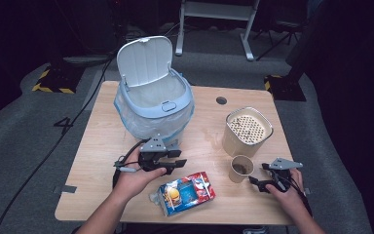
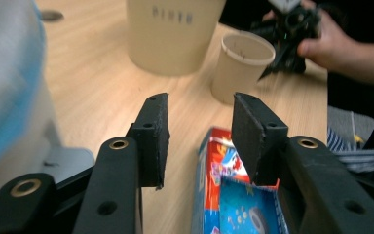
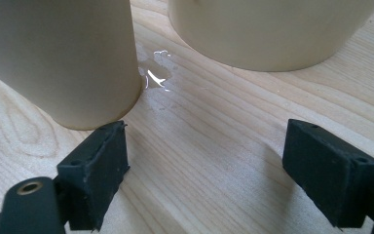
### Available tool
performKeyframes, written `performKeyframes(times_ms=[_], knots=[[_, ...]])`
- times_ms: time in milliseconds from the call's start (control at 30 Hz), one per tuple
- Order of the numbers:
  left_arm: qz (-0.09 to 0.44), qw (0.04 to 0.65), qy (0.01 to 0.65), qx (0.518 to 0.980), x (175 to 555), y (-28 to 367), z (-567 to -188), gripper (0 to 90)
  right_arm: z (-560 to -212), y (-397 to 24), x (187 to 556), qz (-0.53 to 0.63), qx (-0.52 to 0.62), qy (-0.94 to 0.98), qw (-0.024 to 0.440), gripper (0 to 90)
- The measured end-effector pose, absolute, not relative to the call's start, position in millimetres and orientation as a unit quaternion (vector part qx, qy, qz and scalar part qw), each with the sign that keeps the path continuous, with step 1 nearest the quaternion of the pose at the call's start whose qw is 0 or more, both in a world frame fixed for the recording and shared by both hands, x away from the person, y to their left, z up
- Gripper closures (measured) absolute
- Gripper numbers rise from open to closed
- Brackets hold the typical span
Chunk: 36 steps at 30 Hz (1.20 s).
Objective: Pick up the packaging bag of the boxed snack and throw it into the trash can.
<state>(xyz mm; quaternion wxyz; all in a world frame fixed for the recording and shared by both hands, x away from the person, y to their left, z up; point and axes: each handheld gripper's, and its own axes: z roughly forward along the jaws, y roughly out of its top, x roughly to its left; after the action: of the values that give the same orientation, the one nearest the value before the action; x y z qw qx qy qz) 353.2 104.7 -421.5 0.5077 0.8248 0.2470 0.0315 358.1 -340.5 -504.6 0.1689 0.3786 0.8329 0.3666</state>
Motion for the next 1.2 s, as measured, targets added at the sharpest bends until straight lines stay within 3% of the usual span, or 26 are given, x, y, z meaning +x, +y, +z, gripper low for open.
performKeyframes(times_ms=[267, 633, 800, 1033, 1200], knots=[[-0.016, 0.483, 0.249, 0.839, 351.5, 94.0, -445.6, 69.2, -504.6, -340.5, 358.1, 0.367, 0.379, 0.833, 0.169, 16.6], [-0.044, 0.441, 0.267, 0.856, 358.2, 89.0, -470.1, 69.3, -504.6, -340.5, 358.1, 0.367, 0.379, 0.833, 0.169, 16.6], [-0.062, 0.419, 0.266, 0.866, 360.1, 87.2, -474.1, 73.9, -504.6, -340.5, 358.1, 0.367, 0.379, 0.833, 0.169, 16.6], [-0.064, 0.396, 0.269, 0.876, 361.6, 85.3, -475.5, 76.5, -504.6, -340.5, 358.1, 0.367, 0.378, 0.833, 0.169, 16.6], [-0.058, 0.374, 0.269, 0.886, 361.3, 84.9, -473.3, 85.7, -504.6, -340.5, 358.1, 0.367, 0.379, 0.833, 0.169, 16.6]])
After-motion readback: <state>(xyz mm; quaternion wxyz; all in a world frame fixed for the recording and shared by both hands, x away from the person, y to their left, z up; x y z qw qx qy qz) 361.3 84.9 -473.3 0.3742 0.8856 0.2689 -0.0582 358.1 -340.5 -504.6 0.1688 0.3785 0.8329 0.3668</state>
